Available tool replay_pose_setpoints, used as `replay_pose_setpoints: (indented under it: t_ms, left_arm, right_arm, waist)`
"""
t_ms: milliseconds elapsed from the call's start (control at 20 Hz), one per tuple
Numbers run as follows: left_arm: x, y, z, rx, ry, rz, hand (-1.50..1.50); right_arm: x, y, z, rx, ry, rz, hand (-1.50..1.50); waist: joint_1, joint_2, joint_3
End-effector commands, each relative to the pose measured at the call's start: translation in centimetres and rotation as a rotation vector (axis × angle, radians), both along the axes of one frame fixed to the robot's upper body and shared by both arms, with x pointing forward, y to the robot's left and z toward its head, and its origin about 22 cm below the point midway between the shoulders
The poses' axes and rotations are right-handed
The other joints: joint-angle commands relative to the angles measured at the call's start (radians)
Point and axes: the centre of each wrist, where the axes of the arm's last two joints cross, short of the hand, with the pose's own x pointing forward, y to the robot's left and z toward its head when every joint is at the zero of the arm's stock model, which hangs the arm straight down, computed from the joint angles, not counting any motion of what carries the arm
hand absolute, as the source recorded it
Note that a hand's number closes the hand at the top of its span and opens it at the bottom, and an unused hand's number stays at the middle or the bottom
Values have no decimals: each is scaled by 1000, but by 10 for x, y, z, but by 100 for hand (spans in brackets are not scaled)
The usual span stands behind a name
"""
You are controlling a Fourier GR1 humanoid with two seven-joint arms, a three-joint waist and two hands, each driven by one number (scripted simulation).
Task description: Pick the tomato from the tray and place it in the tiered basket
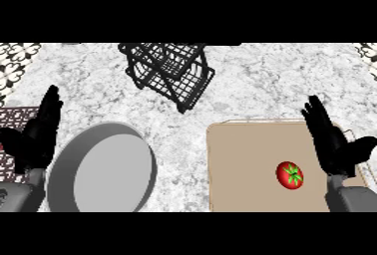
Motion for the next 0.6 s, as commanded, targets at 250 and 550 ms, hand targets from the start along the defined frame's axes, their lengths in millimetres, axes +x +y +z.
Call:
replay_pose_setpoints:
  t_ms: [250, 550]
  left_arm:
    - [-13, -57, -27, -77, 29, -372, 0]
    - [-14, -62, -53, -140, 76, -381, 0]
  right_arm:
    - [19, 101, 31, 37, -65, 551, -150]
    - [-4, 121, 10, 103, -190, 509, -150]
  waist:
    - [-8, -1, -12]
    - [-31, -2, -10]
